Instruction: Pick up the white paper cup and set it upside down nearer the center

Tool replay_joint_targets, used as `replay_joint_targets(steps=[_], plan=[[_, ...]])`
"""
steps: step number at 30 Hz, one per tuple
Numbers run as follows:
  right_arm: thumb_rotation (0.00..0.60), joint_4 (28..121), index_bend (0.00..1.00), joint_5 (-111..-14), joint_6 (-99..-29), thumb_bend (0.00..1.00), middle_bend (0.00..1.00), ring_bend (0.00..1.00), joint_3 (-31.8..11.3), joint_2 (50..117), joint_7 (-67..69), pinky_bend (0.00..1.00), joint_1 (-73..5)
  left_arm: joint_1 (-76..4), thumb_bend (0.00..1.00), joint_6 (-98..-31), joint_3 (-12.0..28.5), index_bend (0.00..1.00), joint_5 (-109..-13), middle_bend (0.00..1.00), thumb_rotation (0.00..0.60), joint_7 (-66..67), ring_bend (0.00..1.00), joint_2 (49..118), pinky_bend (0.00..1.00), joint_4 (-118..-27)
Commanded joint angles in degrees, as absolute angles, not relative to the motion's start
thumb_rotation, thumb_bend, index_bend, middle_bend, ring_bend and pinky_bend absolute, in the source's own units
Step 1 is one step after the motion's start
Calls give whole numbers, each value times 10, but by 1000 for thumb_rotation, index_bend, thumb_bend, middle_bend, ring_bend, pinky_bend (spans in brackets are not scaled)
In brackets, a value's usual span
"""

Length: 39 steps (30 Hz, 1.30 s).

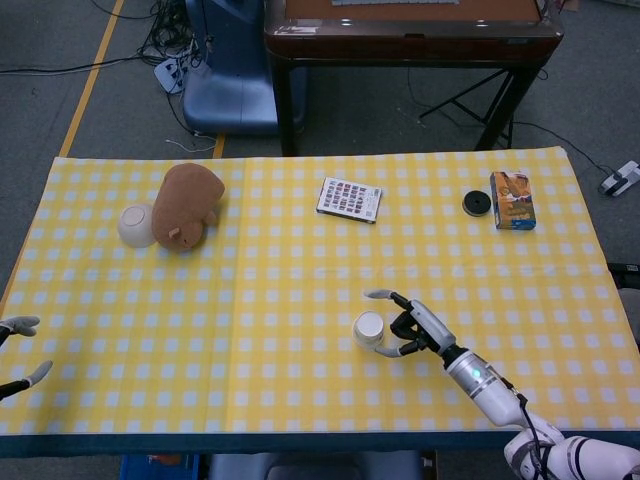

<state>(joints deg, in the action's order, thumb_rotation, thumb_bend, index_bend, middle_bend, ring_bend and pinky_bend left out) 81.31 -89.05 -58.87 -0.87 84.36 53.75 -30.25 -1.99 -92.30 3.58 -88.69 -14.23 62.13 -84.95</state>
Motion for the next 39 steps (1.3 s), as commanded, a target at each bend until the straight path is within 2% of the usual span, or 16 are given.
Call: replay_joint_targets(steps=[1, 5, 11, 13, 16, 18, 21, 24, 32, 39], plan=[[600, 852, 167, -886, -623, 0, 1000, 1000, -7, 814, 424, 1000, -282, -20, 44, -923, 35, 423, -888, 459, 600, -139, 388, 622, 654, -851], [600, 899, 173, -864, -655, 0, 1000, 1000, -7, 783, 254, 1000, -257, -21, 44, -920, 34, 423, -889, 459, 600, -133, 388, 623, 654, -852], [600, 965, 328, -828, -713, 0, 935, 953, -8, 739, 17, 1000, -217, -25, 45, -913, 32, 423, -888, 459, 600, -122, 388, 627, 654, -852], [600, 988, 342, -816, -729, 0, 899, 927, -5, 721, -46, 990, -204, -27, 45, -911, 32, 423, -888, 459, 600, -116, 388, 629, 654, -851], [600, 1014, 345, -801, -751, 0, 816, 858, -1, 694, -117, 935, -185, -30, 45, -908, 34, 422, -888, 459, 600, -108, 388, 636, 654, -848], [600, 1031, 345, -789, -763, 0, 749, 766, 3, 675, -151, 868, -172, -33, 45, -903, 32, 419, -890, 459, 600, -99, 387, 640, 654, -845], [600, 1046, 349, -784, -775, 0, 641, 530, 11, 645, -177, 654, -156, -39, 44, -893, 29, 415, -893, 458, 600, -82, 378, 646, 654, -842], [600, 1051, 349, -790, -801, 0, 581, 432, 16, 627, -188, 541, -137, -46, 44, -885, 29, 414, -896, 458, 600, -71, 375, 655, 654, -840], [600, 1031, 349, -832, -878, 3, 547, 400, 28, 605, -152, 512, -78, -63, 44, -878, 34, 418, -901, 458, 600, -45, 374, 693, 654, -823], [600, 1011, 349, -827, -876, 7, 532, 390, 22, 580, -90, 512, -61, -71, 44, -874, 37, 427, -899, 458, 600, -28, 374, 716, 654, -808]])
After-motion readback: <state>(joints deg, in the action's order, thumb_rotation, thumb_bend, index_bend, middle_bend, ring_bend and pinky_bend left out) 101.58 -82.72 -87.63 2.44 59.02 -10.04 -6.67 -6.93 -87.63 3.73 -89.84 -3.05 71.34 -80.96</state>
